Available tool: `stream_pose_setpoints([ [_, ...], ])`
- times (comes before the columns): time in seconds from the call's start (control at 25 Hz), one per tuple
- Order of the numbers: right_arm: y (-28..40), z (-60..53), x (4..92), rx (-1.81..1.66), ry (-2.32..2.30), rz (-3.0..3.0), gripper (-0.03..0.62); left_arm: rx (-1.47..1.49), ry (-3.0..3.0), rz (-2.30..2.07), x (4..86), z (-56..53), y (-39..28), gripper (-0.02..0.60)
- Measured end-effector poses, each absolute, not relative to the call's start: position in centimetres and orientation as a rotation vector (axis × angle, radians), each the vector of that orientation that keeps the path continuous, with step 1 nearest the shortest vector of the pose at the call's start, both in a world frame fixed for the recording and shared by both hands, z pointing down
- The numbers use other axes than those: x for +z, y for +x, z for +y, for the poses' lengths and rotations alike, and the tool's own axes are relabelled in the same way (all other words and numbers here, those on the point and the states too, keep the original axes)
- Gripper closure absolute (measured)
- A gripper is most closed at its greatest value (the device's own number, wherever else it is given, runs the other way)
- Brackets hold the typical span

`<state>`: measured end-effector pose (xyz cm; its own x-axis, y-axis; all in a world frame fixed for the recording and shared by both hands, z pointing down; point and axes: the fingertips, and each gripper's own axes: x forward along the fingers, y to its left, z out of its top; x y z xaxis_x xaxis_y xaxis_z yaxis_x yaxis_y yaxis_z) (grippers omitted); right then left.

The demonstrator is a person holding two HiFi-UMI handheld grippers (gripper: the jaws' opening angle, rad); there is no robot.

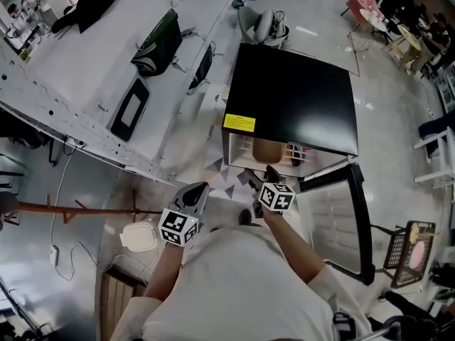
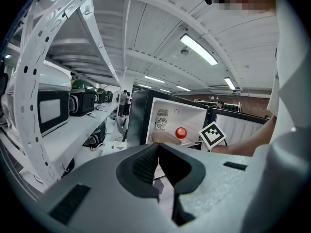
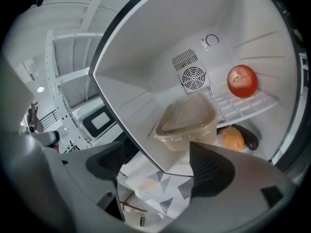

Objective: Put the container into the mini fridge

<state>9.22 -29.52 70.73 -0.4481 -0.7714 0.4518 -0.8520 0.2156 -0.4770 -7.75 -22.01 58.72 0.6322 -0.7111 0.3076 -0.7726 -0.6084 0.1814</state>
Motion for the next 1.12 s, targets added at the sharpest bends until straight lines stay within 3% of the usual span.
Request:
stream_pose_setpoints([
  [0.28,7.7,-30.4,71.9,0.819,1.453,-2.307,0.172,0.293,2.539,-1.215,59.0,-21.3,-8.6,0.577],
  [0.88,7.6,-28.8,69.0,0.686,1.48,-2.294,0.175,0.268,2.539,-1.212,58.9,-19.4,-10.4,0.577],
  [1.0,8.0,-27.4,67.2,0.592,1.493,-2.264,0.255,0.261,2.563,-1.166,58.9,-18.7,-10.1,0.577],
  [1.12,8.8,-25.7,65.5,0.539,1.529,-2.23,0.277,0.248,2.589,-1.112,59.1,-17.8,-9.8,0.577],
])
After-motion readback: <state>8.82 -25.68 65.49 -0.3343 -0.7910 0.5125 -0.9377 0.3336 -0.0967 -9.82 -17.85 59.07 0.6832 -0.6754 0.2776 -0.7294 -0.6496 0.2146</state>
